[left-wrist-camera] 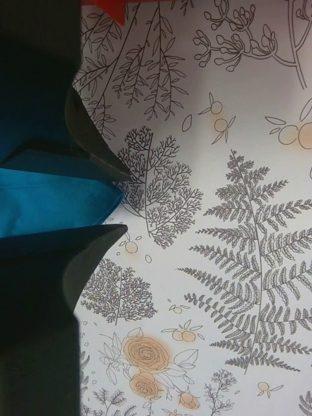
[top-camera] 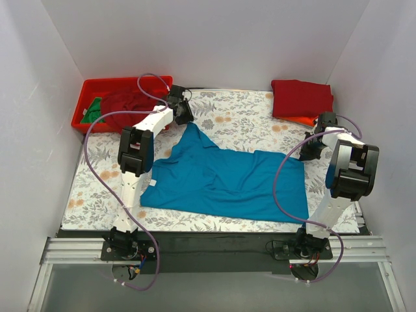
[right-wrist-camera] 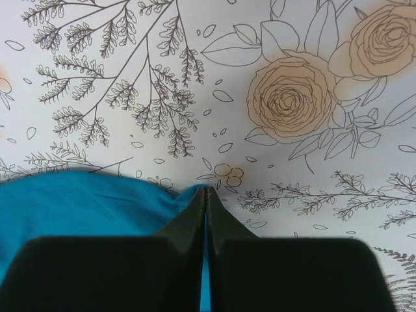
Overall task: Fold and stack the t-shirts
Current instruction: Fold the tshirt
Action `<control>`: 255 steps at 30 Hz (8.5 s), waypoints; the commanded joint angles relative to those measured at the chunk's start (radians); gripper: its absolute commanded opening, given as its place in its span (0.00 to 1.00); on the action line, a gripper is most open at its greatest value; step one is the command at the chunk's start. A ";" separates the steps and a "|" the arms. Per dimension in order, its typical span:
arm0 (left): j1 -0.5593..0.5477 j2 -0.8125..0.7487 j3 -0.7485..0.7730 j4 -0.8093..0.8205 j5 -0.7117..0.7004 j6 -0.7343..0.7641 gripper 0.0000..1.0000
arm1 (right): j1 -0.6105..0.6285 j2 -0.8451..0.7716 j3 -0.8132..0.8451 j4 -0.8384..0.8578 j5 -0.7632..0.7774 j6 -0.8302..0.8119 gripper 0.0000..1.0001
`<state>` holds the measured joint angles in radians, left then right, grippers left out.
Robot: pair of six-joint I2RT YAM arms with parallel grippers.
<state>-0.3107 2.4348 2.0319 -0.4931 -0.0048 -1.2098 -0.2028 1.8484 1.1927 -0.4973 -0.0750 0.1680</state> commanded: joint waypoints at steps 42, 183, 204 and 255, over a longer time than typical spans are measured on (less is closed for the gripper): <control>0.022 -0.062 0.083 0.040 0.009 -0.003 0.00 | -0.010 -0.041 0.169 -0.092 -0.063 0.011 0.01; -0.091 -0.635 -0.911 0.343 0.295 0.047 0.51 | 0.381 -0.095 0.013 -0.012 -0.089 0.108 0.46; -0.099 -0.563 -0.944 0.381 0.273 0.087 0.51 | 0.379 -0.101 -0.019 -0.015 -0.089 0.094 0.46; -0.234 -0.758 -1.098 0.467 0.420 0.024 0.51 | 0.379 -0.064 -0.056 -0.014 -0.074 0.085 0.45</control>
<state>-0.5278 1.7477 0.9424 -0.0666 0.3538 -1.1938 0.1787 1.7760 1.1469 -0.5209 -0.1528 0.2619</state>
